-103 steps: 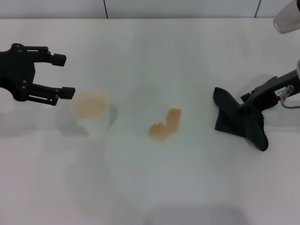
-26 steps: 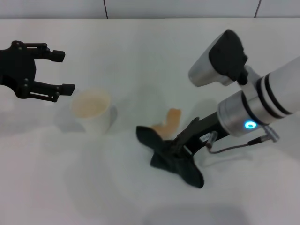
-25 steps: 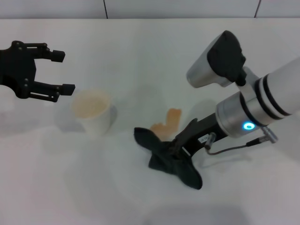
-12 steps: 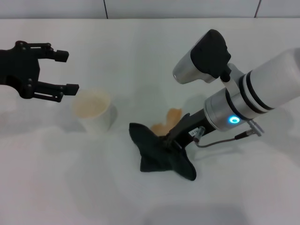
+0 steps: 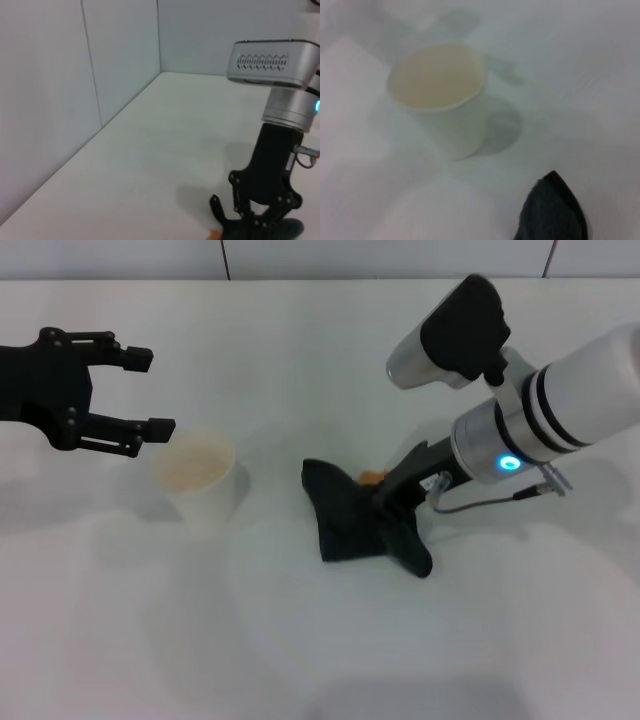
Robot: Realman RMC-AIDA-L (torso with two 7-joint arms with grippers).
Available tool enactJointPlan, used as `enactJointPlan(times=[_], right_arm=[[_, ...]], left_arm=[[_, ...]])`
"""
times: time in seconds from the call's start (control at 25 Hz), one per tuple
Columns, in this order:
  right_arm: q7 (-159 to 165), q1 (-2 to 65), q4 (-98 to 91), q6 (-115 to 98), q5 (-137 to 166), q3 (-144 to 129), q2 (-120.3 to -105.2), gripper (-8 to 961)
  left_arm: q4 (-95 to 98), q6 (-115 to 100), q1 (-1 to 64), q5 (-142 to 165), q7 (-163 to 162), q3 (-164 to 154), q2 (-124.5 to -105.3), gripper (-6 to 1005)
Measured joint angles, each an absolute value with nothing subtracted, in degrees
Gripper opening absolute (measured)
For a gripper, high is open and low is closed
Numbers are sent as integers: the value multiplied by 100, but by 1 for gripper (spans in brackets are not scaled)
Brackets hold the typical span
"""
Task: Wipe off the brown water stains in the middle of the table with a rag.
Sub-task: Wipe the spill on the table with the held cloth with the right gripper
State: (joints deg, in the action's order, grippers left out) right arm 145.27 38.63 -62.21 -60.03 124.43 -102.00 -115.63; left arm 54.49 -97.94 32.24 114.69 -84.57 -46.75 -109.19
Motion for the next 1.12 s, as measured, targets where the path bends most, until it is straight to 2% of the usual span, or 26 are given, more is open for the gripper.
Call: enactJointPlan(times=[0.72,1.12], right_arm=[[14495,3881,-5716,-5481,13040,-9314,-11545,82],[14492,3954,-5890,-5700,12546,-10003,-11598,95]], left_arm=[[5437,-9689,3184,11478,-8431,-4675,-10995,884],[5446,-9632,3208,11478,-8430,-4700,-11004,884]])
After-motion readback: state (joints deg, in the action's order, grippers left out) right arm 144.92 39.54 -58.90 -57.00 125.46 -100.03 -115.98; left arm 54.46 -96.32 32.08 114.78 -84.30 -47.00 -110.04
